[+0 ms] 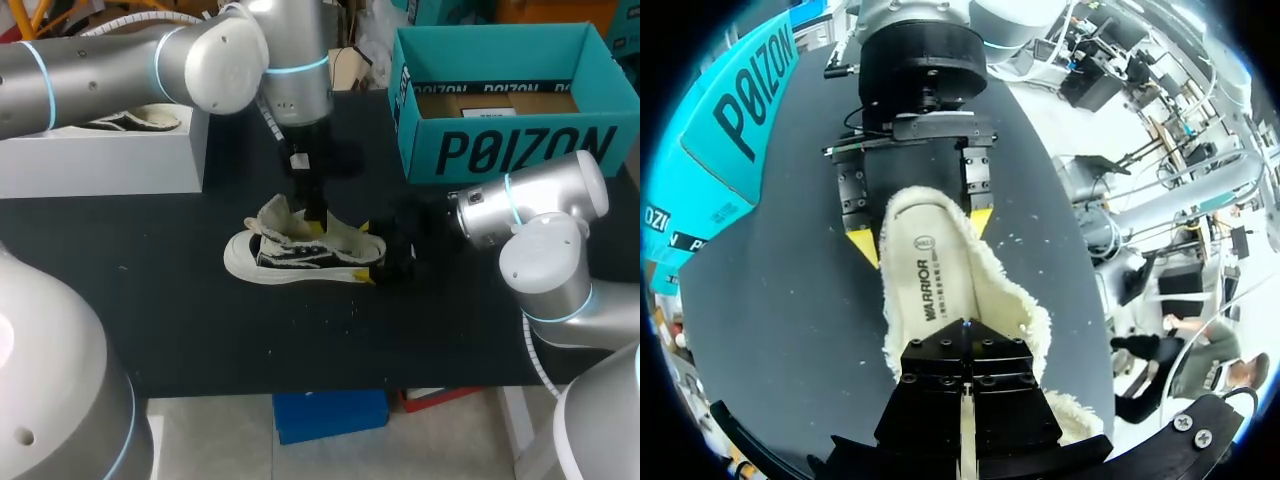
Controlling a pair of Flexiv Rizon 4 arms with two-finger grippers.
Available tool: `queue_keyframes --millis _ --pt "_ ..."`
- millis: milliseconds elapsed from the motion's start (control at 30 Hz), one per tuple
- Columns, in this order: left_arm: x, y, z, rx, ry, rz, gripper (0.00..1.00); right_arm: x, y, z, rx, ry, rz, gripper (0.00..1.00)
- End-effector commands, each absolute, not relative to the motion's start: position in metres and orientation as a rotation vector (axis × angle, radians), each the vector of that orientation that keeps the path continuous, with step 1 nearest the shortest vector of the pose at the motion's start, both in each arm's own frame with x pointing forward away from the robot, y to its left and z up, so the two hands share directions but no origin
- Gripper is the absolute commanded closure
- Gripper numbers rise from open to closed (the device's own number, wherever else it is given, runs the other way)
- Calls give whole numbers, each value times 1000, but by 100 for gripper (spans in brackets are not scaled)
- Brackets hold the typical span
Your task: Take the shoe out of the shoebox, open the shoe tongue, remove and reinsert the insole, then place the shoe into the shoebox
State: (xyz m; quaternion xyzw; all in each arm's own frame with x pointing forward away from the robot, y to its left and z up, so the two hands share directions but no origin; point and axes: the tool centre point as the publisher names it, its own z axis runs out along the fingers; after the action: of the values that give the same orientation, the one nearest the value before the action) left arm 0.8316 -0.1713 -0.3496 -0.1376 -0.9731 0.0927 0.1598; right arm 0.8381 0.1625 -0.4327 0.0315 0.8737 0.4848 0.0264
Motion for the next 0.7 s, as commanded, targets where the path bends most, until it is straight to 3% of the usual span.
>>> queue_keyframes --millis 33,700 --pt "837 -162 -353 -379 -2712 347 100 840 161 -436 98 2701 1497 100" --pt "819 -162 -381 -345 -2678 259 100 840 161 -436 98 2701 1497 100"
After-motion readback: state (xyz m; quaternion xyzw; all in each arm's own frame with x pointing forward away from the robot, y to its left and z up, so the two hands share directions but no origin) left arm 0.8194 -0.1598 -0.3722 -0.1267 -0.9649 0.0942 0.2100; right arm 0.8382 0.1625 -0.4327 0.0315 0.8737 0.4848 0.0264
